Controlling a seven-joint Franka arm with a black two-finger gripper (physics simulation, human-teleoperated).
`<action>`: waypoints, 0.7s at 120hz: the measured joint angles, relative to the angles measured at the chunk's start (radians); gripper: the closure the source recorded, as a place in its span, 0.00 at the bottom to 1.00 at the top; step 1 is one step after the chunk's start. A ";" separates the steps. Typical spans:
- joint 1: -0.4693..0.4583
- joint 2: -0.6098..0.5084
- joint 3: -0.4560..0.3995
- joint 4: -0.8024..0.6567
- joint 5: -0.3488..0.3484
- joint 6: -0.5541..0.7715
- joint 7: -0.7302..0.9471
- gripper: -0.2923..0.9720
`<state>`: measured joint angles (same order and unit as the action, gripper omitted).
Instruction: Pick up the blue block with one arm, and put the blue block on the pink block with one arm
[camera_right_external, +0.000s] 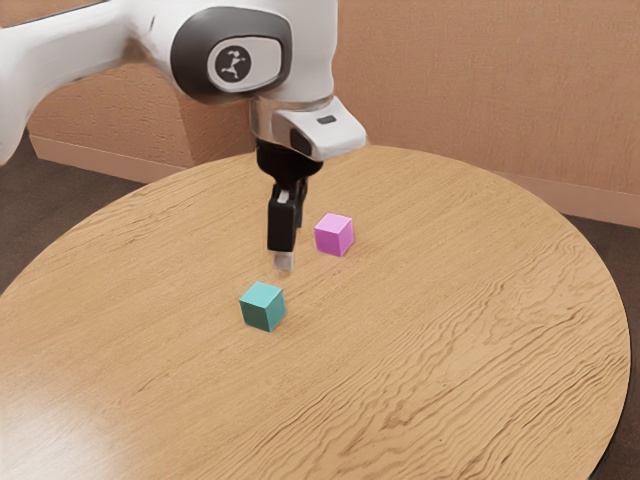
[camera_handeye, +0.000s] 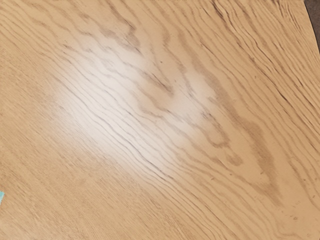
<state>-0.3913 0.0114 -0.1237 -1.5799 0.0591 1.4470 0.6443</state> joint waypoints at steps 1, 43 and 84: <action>0.002 0.000 0.000 0.000 0.000 0.002 0.001 0.23; 0.245 -0.078 0.001 -0.265 -0.005 0.156 0.110 0.23; 0.522 -0.071 0.008 -0.473 -0.063 0.520 0.531 0.23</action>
<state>0.1303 -0.0594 -0.1160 -2.0526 -0.0035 1.9668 1.1750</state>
